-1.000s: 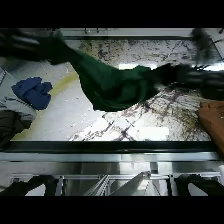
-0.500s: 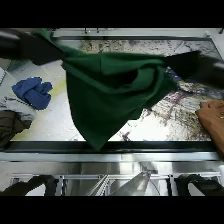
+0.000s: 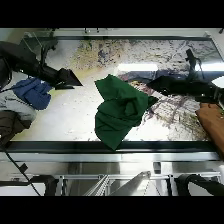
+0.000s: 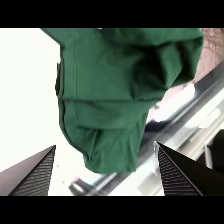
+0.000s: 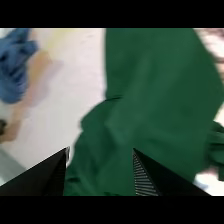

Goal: Fold the shirts.

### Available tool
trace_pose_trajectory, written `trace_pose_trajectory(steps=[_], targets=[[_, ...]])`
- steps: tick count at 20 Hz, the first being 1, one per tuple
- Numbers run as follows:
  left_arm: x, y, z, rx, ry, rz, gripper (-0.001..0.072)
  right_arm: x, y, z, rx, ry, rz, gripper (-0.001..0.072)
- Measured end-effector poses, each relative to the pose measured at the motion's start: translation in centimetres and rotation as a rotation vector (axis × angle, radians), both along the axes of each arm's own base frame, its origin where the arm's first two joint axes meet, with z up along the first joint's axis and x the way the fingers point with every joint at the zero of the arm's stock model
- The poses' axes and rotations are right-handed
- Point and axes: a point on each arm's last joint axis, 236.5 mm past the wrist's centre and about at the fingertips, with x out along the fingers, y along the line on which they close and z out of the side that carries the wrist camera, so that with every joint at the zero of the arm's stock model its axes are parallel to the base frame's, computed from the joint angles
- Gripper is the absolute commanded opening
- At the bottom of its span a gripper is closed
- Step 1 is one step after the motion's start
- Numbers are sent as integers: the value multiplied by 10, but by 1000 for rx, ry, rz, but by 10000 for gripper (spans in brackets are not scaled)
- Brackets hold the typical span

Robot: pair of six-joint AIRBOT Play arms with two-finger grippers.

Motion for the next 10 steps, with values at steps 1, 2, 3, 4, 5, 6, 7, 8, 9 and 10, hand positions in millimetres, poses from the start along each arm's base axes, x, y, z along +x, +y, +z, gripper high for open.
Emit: trace_pose_trajectory(steps=[1, 2, 3, 4, 5, 6, 7, 8, 9, 10], targets=[[-14, 1, -8, -2, 48, -2, 684, 3, -20, -11, -24, 34, -42, 479], [-28, 0, -15, -4, 87, 4, 684, 5, -39, -22, -43, 66, -78, 478], [-44, -3, -25, -2, 124, 15, 676, 6, -57, -35, -58, 106, -110, 478], [-59, -8, -36, 2, 150, 23, 625, 5, -70, -47, -63, 143, -130, 478], [-76, -14, -48, 4, 179, 28, 628, 3, -80, -60, -64, 183, -141, 478], [-91, -20, -59, 7, 201, 34, 628, 0, -87, -73, -64, 221, -144, 478], [-104, -26, -73, 12, 220, 48, 627, -2, -90, -85, -63, 253, -141, 478], [-114, -32, -83, 12, 235, 57, 627, -4, -91, -96, -65, 279, -128, 478], [-124, -39, -93, 12, 251, 64, 627, -7, -89, -106, -64, 305, -110, 478], [-131, -44, -104, 16, 263, 74, 627, -10, -85, -115, -65, 325, -93, 478]])
